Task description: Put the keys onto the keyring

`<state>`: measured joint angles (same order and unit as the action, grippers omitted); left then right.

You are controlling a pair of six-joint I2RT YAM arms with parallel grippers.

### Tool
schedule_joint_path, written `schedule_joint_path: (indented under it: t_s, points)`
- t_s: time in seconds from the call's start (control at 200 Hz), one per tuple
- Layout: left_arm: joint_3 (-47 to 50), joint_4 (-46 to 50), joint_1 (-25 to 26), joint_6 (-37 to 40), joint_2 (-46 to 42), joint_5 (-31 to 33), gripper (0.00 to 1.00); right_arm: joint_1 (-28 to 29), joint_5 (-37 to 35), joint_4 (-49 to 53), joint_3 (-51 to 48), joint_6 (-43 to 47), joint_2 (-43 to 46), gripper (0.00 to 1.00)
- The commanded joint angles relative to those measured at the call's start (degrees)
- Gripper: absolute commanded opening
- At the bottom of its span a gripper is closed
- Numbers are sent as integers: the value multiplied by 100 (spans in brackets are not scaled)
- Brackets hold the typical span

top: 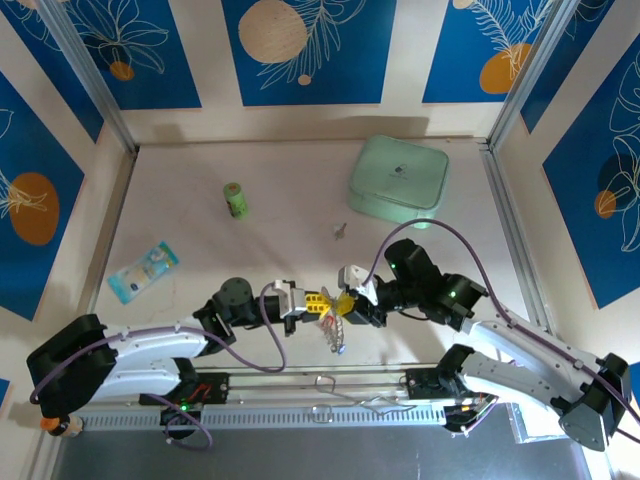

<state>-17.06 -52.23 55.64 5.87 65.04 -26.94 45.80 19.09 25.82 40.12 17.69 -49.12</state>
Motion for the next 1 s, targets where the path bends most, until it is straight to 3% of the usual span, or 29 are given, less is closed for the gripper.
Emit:
schedule_joint_path:
  t_s: [0.0, 0.645, 0.81, 0.85, 0.915, 0.995]
  points:
    - [-26, -594, 0, -86, -31, -108, 0, 0, -213, -226, -114, -14, 287, 22]
    - [-122, -455, 0, -103, 62, -261, 0, 289, -369, -541, -97, 304, 116, 21]
    - [-146, -377, 0, -112, 53, -171, 0, 313, -371, -403, 10, 430, 74, 0]
    - [-165, -270, 0, -119, 45, -71, 0, 323, -395, -312, 72, 500, 54, 0]
    - [-261, 140, 0, -85, 5, 33, 14, 340, -473, -35, 223, 691, -3, 0]
    - [-518, 1077, 0, 38, -60, 99, 16, 383, -667, 422, 463, 943, -128, 0]
